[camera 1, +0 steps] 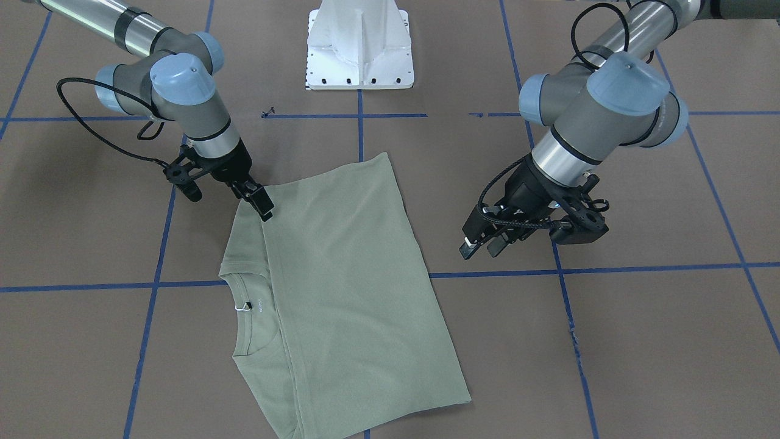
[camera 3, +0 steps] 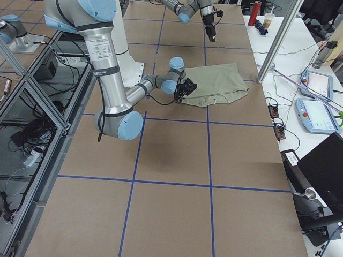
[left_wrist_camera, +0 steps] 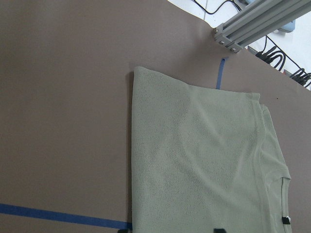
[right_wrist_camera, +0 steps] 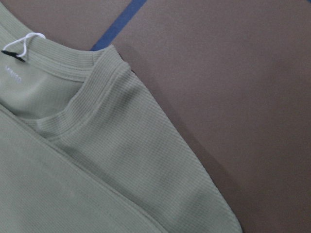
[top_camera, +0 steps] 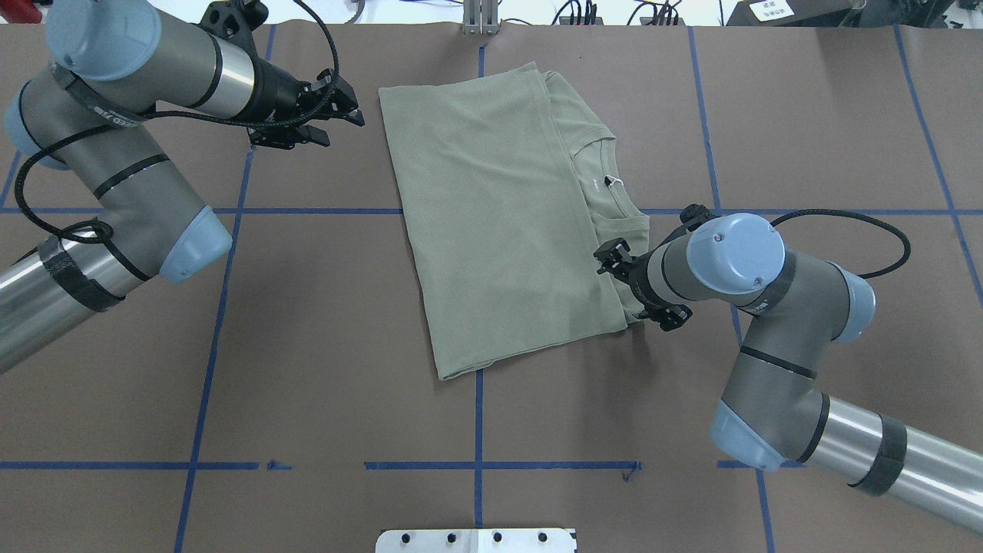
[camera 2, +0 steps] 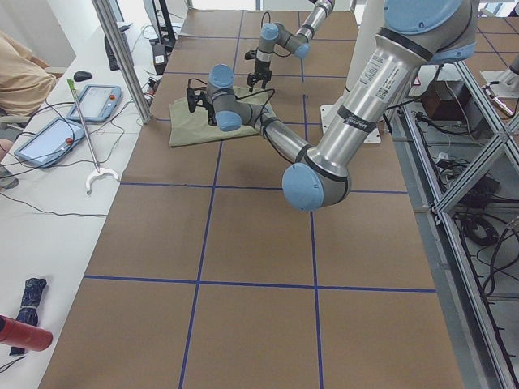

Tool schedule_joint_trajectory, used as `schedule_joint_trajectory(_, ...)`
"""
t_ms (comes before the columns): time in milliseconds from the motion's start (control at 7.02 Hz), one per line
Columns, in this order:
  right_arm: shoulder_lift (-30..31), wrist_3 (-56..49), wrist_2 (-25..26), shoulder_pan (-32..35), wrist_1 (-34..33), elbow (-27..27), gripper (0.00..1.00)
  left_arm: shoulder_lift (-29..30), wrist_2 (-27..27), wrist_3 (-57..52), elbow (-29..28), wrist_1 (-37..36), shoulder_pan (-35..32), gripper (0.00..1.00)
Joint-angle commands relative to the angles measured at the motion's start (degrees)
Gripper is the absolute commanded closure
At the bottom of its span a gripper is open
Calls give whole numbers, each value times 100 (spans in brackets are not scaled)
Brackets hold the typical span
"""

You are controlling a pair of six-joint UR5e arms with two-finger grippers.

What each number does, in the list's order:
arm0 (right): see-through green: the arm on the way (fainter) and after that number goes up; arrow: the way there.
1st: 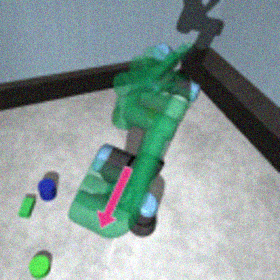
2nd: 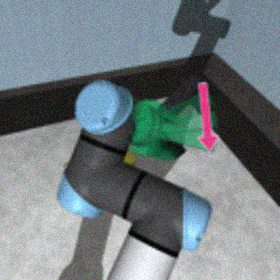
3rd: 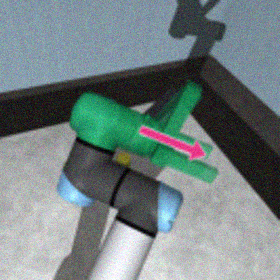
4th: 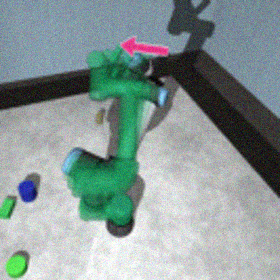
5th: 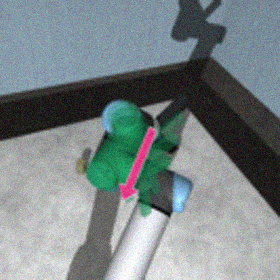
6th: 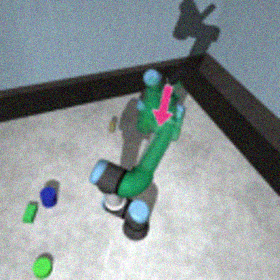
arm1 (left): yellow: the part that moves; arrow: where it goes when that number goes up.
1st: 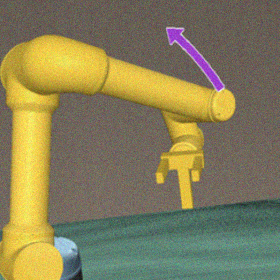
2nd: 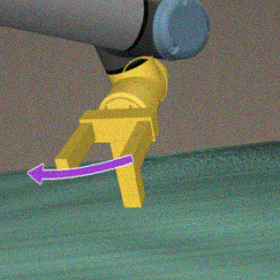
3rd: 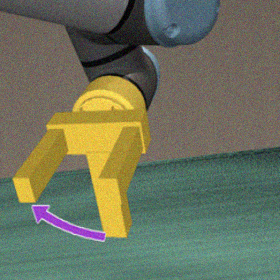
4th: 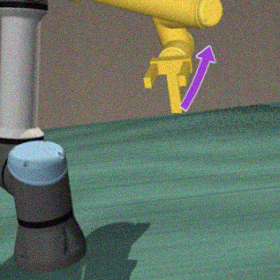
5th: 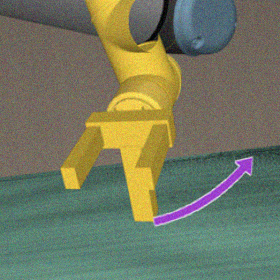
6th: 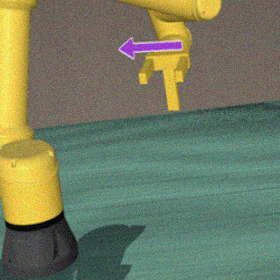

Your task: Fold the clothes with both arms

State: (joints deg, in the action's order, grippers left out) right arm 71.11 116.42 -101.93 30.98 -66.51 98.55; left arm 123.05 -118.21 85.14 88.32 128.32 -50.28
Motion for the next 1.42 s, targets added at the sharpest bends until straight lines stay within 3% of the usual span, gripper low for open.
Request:
schedule_joint_trajectory(0, 52, 13, 121, -162, -46, 24, 1, 0, 0, 3, -8, 0, 0, 34)
schedule_joint_trajectory(142, 52, 13, 121, -163, -46, 24, 18, 0, 0, 3, -8, 0, 0, 34)
schedule_joint_trajectory(285, 87, 13, 121, -163, -46, 33, 55, 0, 0, 3, -8, 0, 0, 34)
schedule_joint_trajectory(427, 78, 13, 112, -163, -46, 42, 100, 8, 0, 3, -8, 0, 0, 34)
schedule_joint_trajectory(997, 227, 39, 121, -320, -46, 321, 100, 8, -9, 55, 88, 17, 0, 34)
schedule_joint_trajectory(1282, 638, 476, 339, -854, -229, 1188, 100, -254, 70, 868, 736, 9, 489, 32)
